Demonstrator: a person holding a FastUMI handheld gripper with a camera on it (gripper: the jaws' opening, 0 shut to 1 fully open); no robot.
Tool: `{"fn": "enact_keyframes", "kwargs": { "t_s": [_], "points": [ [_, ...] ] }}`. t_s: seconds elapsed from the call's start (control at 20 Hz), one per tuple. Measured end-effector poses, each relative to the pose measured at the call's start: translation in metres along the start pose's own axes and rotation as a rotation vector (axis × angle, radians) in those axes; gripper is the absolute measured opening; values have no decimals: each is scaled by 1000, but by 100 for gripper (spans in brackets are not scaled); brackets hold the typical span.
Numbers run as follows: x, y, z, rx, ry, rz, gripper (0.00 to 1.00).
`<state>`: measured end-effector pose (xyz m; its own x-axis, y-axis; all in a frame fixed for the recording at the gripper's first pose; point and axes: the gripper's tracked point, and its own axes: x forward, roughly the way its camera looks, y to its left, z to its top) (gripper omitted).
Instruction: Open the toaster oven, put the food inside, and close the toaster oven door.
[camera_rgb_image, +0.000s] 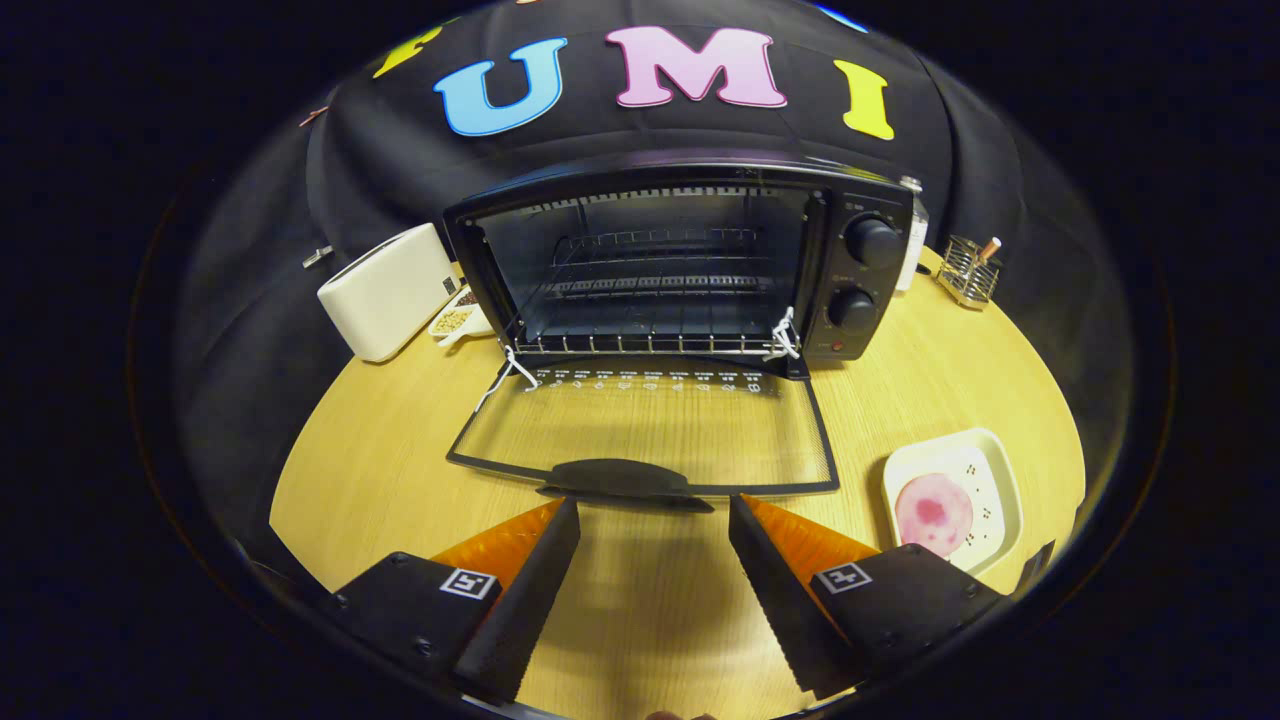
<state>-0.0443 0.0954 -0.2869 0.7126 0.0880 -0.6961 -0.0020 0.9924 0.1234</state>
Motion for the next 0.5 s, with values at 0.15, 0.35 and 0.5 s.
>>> {"fn": "enact_keyframes", "kwargs": {
  "t_s": [0.15,0.35,0.5],
  "points": [
    [-25,-25,10,-58,-21,30,100],
    [-62,-78,36,-76,-39,59,100],
    [-77,-128,51,-78,-39,52,100]
  ]
}}
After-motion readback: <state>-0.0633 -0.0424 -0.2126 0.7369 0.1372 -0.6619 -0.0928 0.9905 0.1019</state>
